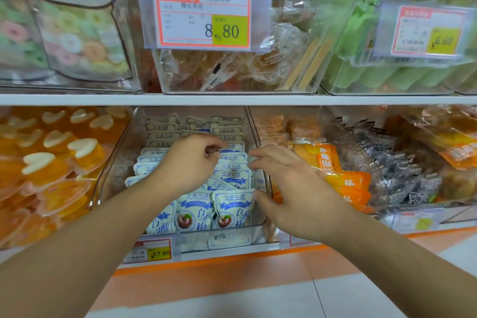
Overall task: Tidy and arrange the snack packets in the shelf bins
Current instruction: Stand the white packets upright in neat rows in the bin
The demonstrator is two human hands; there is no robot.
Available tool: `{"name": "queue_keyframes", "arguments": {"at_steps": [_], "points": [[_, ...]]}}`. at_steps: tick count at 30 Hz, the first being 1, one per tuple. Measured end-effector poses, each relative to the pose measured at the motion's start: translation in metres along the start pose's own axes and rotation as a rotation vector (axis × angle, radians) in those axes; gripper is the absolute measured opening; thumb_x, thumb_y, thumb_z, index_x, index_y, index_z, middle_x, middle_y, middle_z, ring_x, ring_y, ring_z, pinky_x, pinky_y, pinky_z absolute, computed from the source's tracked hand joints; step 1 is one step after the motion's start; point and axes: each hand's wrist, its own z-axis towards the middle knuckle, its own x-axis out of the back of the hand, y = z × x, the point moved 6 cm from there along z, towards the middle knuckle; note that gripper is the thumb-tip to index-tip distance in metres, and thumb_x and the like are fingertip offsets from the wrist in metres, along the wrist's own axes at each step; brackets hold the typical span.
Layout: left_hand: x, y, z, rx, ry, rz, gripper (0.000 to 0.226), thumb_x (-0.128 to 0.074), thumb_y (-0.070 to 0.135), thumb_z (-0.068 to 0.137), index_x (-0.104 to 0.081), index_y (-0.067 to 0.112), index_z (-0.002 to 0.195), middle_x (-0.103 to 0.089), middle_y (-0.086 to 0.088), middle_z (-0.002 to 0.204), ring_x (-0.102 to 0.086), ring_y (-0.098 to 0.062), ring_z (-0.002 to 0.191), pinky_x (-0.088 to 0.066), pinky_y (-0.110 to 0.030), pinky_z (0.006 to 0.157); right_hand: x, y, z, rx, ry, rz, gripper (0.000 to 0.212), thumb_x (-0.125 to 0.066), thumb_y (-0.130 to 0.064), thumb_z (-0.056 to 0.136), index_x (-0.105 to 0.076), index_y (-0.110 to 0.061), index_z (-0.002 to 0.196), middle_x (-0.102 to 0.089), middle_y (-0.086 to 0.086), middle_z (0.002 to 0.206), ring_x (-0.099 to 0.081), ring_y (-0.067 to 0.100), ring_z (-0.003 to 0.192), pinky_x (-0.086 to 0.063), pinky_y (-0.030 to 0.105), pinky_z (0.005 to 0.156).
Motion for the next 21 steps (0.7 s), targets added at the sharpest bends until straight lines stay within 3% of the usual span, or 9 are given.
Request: {"name": "queue_keyframes", "arguments": {"at_steps": [2,4,8,11,15,21], "points": [[0.014,-0.001,-0.017,-0.031,0.034,-0.009,0.022,-0.067,0.021,0.097,-0.074,0.032,0.114,-0.072,0.017,0.105,-0.064,0.004,0.091,-0.049,-0.015,0.082,0.000,-0.003,-0.001,0.006,0.008,-0.023,0.045,-0.065,-0.034,0.089,-0.066,-0.020,0.132,-0.053,-0.006,0.150,-0.039,0.015,0.148,-0.036,0.037,0.122],[0.025,-0.004,-0.036,-0.052,-0.001,0.022,0.015,-0.071,0.023,0.094,-0.074,0.034,0.104,-0.071,0.017,0.094,-0.065,0.003,0.089,-0.054,-0.021,0.084,-0.002,-0.007,0.000,0.017,0.013,-0.085,0.042,-0.067,-0.032,0.088,-0.069,-0.020,0.128,-0.057,-0.002,0.147,-0.039,0.021,0.149,-0.036,0.043,0.122],[0.033,-0.006,-0.066,-0.119,-0.185,0.165,0.010,-0.076,0.043,0.089,-0.075,0.038,0.097,-0.070,0.026,0.097,-0.062,0.010,0.097,-0.045,-0.010,0.085,-0.006,-0.027,0.011,0.071,-0.030,-0.239,0.035,-0.067,-0.043,0.090,-0.074,-0.024,0.118,-0.070,-0.005,0.122,-0.046,0.022,0.140,-0.020,0.036,0.122],[0.036,-0.013,-0.073,-0.092,-0.220,0.252,0.018,-0.075,0.044,0.089,-0.073,0.041,0.107,-0.068,0.031,0.106,-0.059,0.012,0.101,-0.050,-0.020,0.093,-0.017,-0.042,0.021,0.069,-0.142,-0.352,0.035,-0.063,-0.055,0.094,-0.074,-0.027,0.112,-0.074,-0.003,0.103,-0.051,0.021,0.125,-0.012,0.037,0.116],[0.042,-0.017,-0.075,-0.096,-0.197,0.307,0.011,-0.075,0.037,0.091,-0.073,0.042,0.102,-0.069,0.028,0.094,-0.064,0.003,0.092,-0.056,-0.033,0.087,-0.023,-0.044,0.028,0.055,-0.178,-0.404,0.021,-0.075,-0.047,0.090,-0.073,-0.028,0.097,-0.071,-0.002,0.080,-0.056,0.023,0.109,-0.016,0.037,0.111],[0.040,-0.023,-0.074,-0.117,-0.236,0.331,0.010,-0.071,0.034,0.093,-0.076,0.038,0.101,-0.069,0.027,0.102,-0.063,0.003,0.098,-0.057,-0.035,0.090,-0.017,-0.048,0.034,0.032,-0.258,-0.398,0.023,-0.078,-0.050,0.085,-0.076,-0.028,0.091,-0.071,-0.002,0.086,-0.049,0.024,0.116,-0.022,0.036,0.109]]}}
